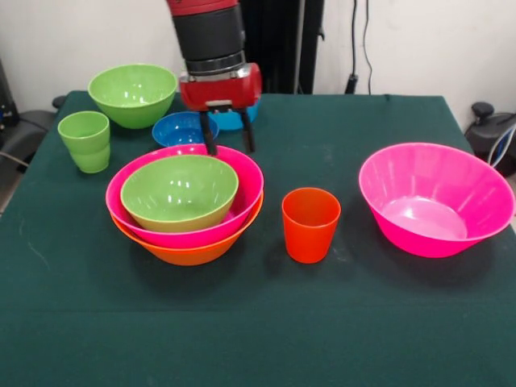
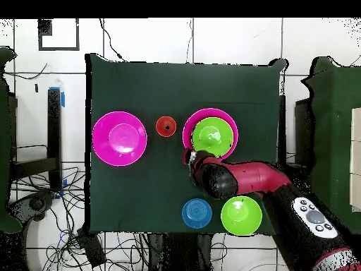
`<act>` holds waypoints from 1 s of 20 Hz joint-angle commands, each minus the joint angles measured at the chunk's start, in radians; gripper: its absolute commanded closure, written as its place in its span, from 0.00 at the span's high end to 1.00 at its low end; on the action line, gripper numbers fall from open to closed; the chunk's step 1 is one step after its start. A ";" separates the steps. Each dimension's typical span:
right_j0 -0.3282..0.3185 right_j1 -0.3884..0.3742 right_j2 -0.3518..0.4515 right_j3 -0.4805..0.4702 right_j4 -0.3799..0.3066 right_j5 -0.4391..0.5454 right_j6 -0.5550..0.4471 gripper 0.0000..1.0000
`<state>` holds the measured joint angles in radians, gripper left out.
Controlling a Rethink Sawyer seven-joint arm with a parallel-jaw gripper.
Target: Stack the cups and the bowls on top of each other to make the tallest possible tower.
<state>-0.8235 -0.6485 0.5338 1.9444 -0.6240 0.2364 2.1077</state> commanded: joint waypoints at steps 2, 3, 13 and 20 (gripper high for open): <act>0.123 -0.005 -0.134 0.103 0.083 -0.094 0.251 1.00; 0.141 -0.008 -0.142 0.108 0.094 -0.103 0.266 1.00; 0.297 -0.031 -0.188 0.131 0.212 -0.151 0.350 1.00; 0.408 0.015 -0.233 0.108 0.313 -0.235 0.386 1.00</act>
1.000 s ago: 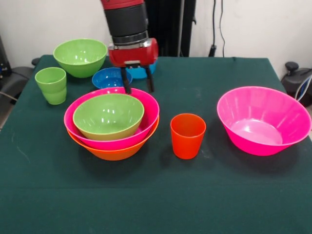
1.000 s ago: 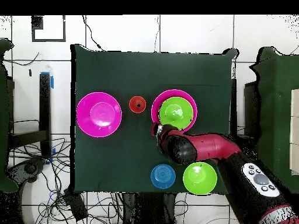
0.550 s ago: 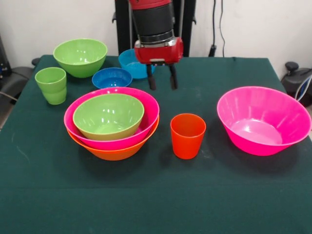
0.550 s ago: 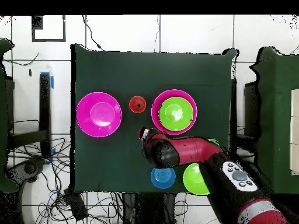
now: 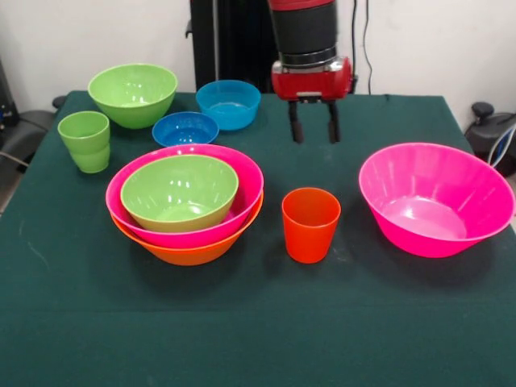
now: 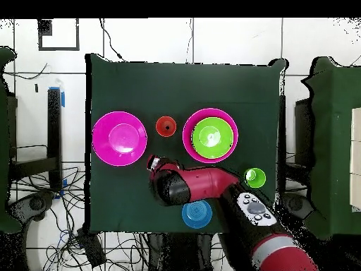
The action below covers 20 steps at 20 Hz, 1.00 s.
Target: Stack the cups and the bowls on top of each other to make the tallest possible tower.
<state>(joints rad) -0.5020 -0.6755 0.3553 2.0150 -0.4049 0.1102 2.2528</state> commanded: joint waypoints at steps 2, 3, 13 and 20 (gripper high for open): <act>0.113 0.054 -0.069 0.025 0.120 -0.129 0.244 1.00; 0.122 0.059 -0.073 0.021 0.131 -0.135 0.242 1.00; 0.198 0.129 -0.100 -0.021 0.241 -0.237 0.237 1.00; 0.161 0.223 -0.101 -0.070 0.214 -0.292 0.168 1.00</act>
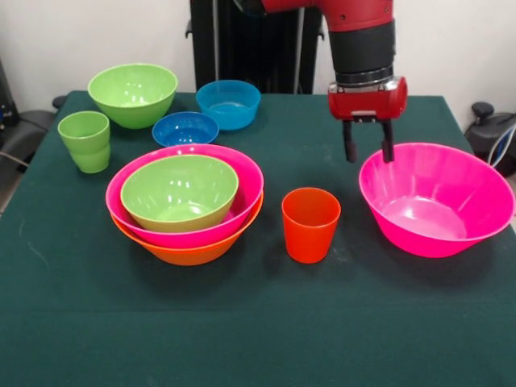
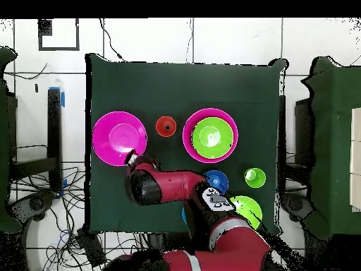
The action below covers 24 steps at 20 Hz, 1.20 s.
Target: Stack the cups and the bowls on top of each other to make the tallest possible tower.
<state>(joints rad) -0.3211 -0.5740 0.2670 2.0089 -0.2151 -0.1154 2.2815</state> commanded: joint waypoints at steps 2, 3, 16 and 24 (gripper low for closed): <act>-0.048 0.167 -0.010 -0.084 -0.014 -0.096 0.112 1.00; -0.054 0.176 -0.010 -0.088 -0.020 -0.101 0.105 1.00; -0.082 0.266 -0.029 -0.135 -0.076 -0.189 0.075 0.00; -0.033 0.225 -0.071 -0.080 -0.014 -0.222 0.121 0.00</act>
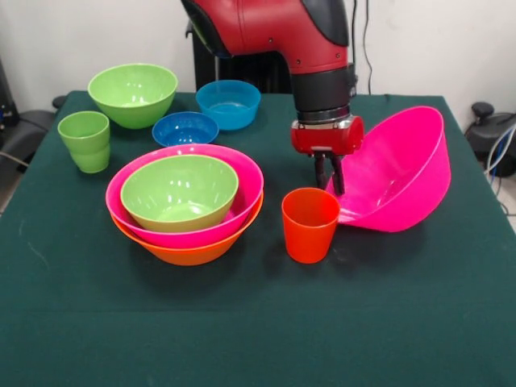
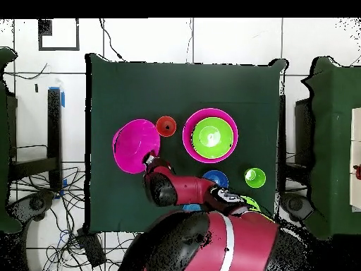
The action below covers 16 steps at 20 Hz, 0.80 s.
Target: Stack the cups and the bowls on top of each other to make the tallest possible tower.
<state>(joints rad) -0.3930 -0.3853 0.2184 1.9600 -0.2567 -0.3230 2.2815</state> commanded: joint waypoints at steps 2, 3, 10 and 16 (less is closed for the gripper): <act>0.033 0.042 -0.016 -0.030 0.021 -0.019 0.122 0.00; 0.030 0.041 -0.013 -0.030 0.018 -0.016 0.121 0.00; -0.004 -0.073 0.000 0.051 0.003 0.076 0.108 0.00; -0.039 -0.288 0.028 0.184 0.022 0.245 0.089 0.00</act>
<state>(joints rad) -0.4003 -0.5164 0.2063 2.0316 -0.2569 -0.2884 2.2815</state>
